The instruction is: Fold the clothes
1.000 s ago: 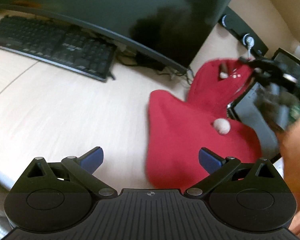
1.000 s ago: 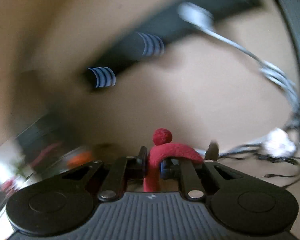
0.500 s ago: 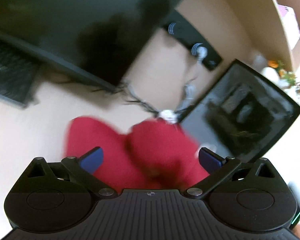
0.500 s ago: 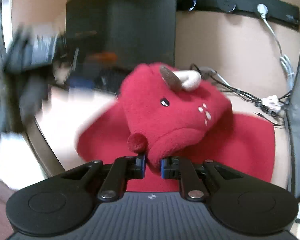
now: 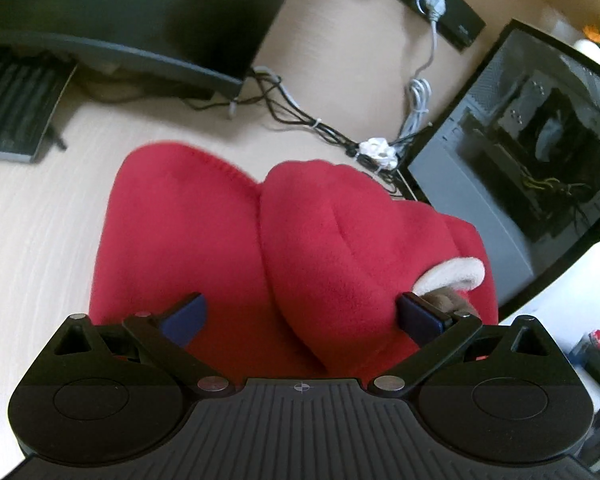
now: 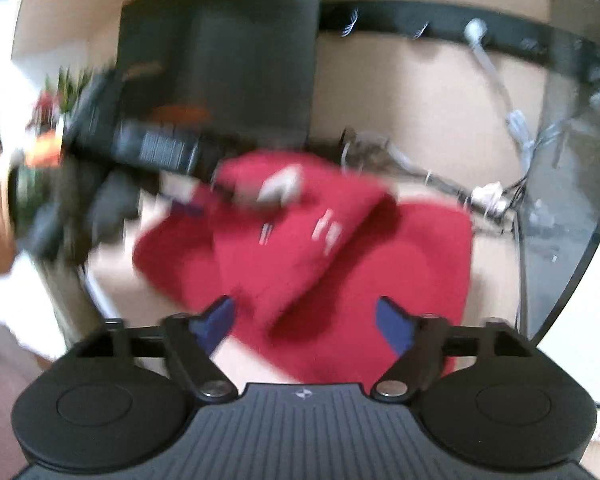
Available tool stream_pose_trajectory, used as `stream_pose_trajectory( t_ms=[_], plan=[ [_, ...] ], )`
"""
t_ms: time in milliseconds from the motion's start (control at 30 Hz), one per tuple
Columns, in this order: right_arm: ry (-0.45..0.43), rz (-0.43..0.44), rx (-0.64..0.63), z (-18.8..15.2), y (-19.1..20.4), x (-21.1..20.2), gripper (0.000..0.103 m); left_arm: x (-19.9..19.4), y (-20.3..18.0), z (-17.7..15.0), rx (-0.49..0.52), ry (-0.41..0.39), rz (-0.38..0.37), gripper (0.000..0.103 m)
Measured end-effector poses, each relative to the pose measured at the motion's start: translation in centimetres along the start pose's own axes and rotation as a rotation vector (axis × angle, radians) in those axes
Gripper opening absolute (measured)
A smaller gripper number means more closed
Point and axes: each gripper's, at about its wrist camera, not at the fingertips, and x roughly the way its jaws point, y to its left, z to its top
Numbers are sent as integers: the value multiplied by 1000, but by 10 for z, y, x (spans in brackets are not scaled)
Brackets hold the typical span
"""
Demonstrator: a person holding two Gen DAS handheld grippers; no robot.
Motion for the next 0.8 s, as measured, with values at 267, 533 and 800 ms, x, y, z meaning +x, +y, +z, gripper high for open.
stream_pose_trajectory(
  t_ms=[267,533,800],
  plan=[
    [-36,-3,-31,33,4,84,91,-15,-6,-15,135,11,10,103],
    [68,-30,27,-7,10,127,103,-54,-28,39,77,-181,-283,103],
    [125,-10,59,-5,17,125,103,50,-8,39,-207,37,-277,103]
  ],
)
